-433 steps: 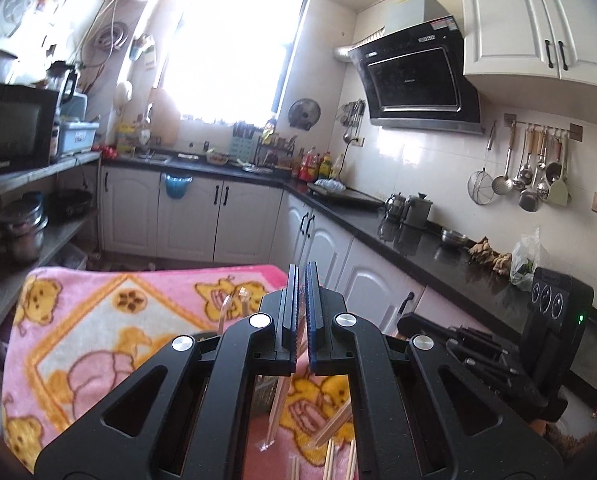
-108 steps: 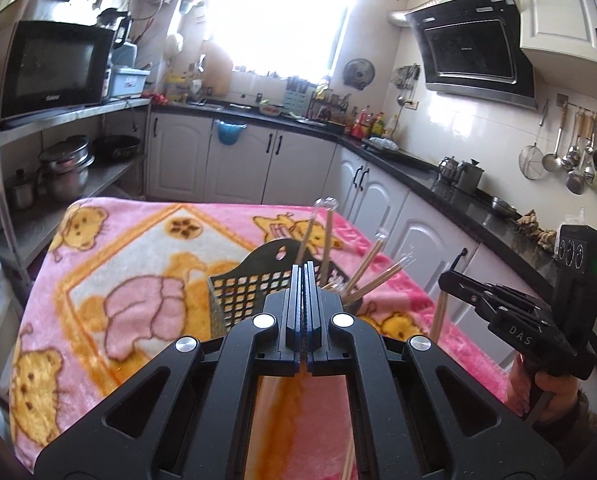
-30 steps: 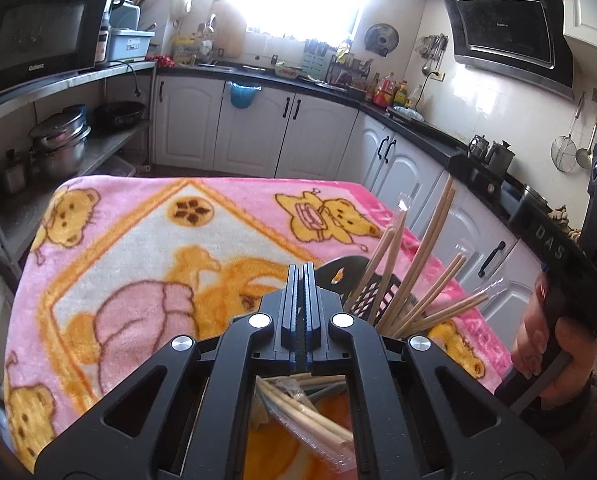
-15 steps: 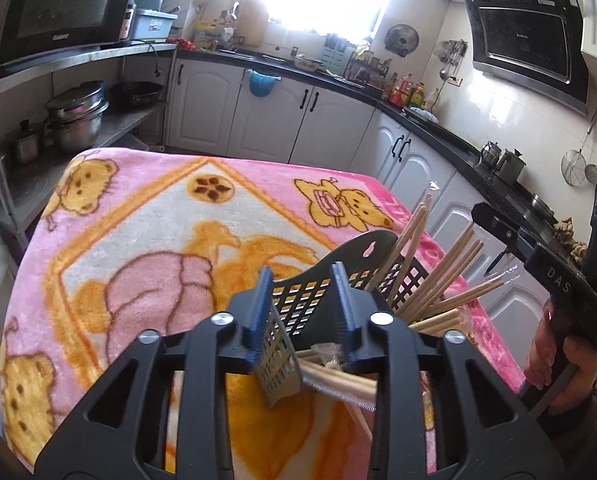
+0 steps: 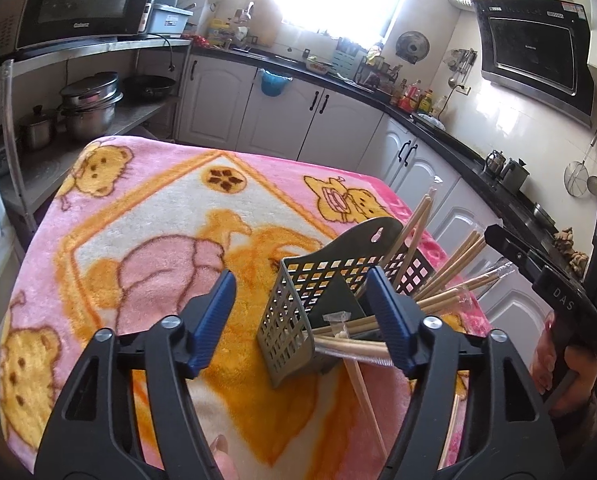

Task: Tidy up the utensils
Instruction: 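Withdraw both open grippers up and away from the basket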

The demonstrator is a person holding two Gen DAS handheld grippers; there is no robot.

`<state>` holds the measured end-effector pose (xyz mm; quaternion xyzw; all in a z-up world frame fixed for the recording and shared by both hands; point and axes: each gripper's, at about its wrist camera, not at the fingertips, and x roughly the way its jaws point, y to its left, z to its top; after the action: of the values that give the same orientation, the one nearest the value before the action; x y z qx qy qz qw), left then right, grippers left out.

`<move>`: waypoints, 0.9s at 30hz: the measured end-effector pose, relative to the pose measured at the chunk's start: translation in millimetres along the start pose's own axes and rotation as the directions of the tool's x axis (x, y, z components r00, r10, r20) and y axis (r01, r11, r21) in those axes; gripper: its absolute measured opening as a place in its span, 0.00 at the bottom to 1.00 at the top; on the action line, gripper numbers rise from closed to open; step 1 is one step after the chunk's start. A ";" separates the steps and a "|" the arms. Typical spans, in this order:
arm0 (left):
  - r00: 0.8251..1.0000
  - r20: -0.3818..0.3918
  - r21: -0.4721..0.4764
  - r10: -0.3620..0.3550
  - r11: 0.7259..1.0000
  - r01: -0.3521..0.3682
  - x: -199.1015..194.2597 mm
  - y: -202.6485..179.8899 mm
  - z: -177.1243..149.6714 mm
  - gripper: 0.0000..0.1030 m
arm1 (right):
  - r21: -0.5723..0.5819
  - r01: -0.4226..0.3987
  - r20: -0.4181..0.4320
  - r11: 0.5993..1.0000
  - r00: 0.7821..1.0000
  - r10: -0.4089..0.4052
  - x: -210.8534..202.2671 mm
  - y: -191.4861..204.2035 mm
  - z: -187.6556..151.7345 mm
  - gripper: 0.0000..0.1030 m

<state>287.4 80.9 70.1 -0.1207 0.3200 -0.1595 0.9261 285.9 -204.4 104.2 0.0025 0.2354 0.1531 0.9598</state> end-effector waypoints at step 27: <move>0.999 0.047 0.001 -0.009 1.000 0.009 -36.5 -11.4 -31.7 0.90 | -0.001 0.024 0.004 1.000 1.000 -0.024 -51.5 1.4 -28.5 0.52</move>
<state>237.7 80.1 69.7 -0.1254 0.2977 -0.1607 0.9326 229.2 -220.2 102.2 -0.0004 0.2333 0.1415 0.9621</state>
